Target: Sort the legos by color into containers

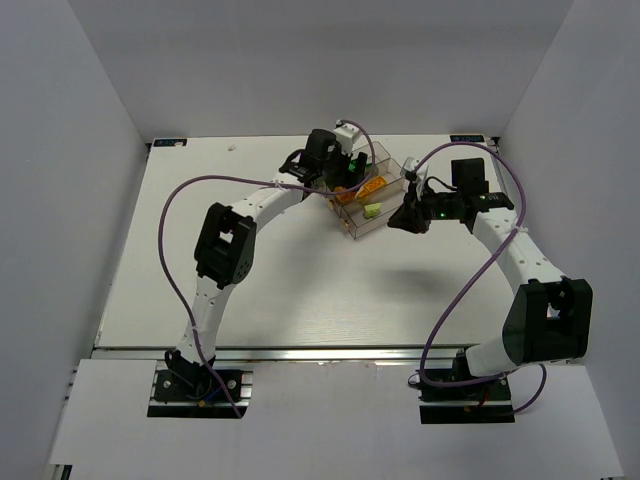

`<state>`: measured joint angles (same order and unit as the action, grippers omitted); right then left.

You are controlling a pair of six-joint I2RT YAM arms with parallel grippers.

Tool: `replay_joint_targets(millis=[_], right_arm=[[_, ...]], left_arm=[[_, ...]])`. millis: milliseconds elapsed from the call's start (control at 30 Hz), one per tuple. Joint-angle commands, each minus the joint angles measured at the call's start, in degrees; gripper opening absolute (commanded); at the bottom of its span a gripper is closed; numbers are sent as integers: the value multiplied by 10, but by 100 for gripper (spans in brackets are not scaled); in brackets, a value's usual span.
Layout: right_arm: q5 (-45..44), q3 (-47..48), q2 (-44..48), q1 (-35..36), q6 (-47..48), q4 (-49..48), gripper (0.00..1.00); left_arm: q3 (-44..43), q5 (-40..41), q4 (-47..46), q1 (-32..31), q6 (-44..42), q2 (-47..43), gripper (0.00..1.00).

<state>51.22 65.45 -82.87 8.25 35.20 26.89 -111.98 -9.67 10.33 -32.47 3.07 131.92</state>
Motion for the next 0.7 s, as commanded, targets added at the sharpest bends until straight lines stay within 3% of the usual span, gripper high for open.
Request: replay_joint_targets(millis=[0, 267, 400, 667], right_arm=[[18, 11, 3, -3, -3, -9, 22], [52, 18, 4, -3, 22, 11, 29], [75, 20, 1, -2, 23, 14, 31], [88, 29, -5, 2, 57, 45, 31]], left_arm=[[-21, -5, 21, -1, 0, -33, 98], [80, 49, 56, 0, 24, -157, 98], [167, 142, 71, 6, 90, -241, 98], [351, 129, 67, 35, 202, -402, 98]])
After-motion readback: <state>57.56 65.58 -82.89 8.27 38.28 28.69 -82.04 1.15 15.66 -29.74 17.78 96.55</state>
